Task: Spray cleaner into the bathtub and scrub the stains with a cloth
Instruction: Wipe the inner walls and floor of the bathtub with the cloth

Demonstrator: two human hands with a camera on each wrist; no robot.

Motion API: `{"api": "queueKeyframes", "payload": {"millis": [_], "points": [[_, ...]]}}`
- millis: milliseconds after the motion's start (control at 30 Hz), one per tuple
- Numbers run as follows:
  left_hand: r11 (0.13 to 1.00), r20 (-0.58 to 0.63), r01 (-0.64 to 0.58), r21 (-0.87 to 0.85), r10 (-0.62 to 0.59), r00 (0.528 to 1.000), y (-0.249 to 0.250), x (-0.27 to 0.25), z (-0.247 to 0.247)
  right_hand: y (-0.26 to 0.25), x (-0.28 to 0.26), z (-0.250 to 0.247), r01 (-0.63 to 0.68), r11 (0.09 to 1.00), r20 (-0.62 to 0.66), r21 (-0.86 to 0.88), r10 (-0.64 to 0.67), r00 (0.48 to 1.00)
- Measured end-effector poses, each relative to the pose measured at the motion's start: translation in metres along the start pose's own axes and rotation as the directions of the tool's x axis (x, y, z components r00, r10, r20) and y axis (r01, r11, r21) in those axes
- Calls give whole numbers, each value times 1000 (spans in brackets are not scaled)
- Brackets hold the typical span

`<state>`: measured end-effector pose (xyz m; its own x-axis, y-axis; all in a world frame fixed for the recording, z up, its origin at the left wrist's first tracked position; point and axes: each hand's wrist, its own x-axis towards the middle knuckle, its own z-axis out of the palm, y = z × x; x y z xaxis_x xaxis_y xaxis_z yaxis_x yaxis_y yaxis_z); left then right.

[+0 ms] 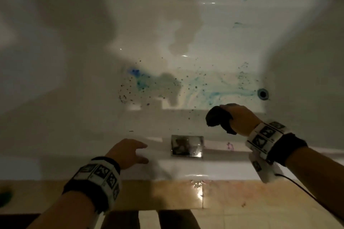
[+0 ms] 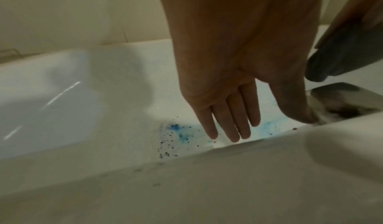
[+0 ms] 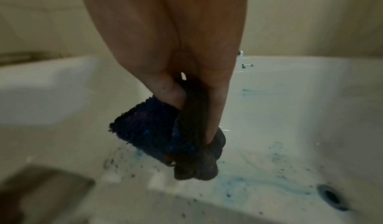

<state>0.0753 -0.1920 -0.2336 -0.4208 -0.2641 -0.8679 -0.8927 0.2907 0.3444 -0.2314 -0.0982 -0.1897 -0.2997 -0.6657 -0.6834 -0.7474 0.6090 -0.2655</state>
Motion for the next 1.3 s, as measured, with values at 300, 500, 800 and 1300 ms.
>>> {"api": "queueKeyframes", "payload": {"millis": [300,500,800,1300], "points": [[995,21,16,93,-18,1000,68,20,36,79,-19,39,-221,937,126,-271,262,957],[994,-37,51,101,-48,998,65,23,40,106,-35,3,-369,919,-39,-140,367,929],[994,-29,107,23,-106,994,67,30,42,172,-68,-39,-573,810,-22,-126,575,818],[959,-70,281,-45,-283,956,159,49,52,342,-69,-72,-494,870,52,2,493,869]]}}
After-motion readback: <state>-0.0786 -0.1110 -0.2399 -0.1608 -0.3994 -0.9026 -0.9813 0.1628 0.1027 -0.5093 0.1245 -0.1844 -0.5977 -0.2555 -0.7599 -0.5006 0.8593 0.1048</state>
